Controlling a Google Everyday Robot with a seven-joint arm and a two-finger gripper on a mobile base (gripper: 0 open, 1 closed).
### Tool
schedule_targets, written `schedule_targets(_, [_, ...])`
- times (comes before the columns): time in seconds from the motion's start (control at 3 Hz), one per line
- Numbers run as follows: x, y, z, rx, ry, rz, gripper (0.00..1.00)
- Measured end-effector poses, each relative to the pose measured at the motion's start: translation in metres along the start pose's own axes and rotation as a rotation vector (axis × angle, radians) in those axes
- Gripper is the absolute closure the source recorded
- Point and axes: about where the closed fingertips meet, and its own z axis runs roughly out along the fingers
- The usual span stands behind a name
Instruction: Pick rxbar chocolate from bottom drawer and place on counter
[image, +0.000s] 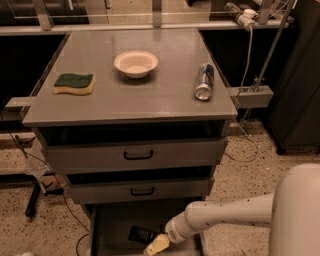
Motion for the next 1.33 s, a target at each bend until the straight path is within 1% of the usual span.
schedule_targets(0.33, [0.010,-0.009,0.034,0.029,0.020,0.005,0.00])
schedule_targets(0.67, [-0.004,-0.045,0.081,0.066,-0.030,0.014,0.00])
schedule_targets(1.0, [-0.003,-0.043,0.094,0.067,-0.026,0.002,0.00])
schedule_targets(1.33, [-0.015,-0.053,0.102,0.117,-0.037,-0.033,0.00])
